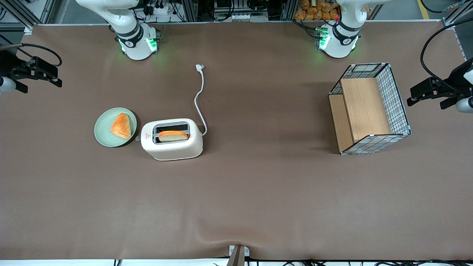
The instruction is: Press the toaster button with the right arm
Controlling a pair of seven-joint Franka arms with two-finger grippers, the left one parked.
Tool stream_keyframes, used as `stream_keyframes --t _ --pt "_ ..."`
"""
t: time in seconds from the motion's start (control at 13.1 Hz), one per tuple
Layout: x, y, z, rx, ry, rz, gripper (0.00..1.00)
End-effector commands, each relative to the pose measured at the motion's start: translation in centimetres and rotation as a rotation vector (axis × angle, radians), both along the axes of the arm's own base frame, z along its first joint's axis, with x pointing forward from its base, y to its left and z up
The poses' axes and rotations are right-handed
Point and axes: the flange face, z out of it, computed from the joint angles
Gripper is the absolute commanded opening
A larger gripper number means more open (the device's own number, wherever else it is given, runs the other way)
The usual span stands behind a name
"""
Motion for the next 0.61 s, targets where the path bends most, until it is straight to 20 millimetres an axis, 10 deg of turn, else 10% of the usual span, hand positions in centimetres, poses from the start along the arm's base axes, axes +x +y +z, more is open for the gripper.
stream_keyframes --t 0.0,0.54 --pt "-0.1 -0.1 0.6 -0.010 -0.007 -0.008 1.00" --pt "0.5 -0.3 -0.5 -0.022 0.010 -0.018 1.00"
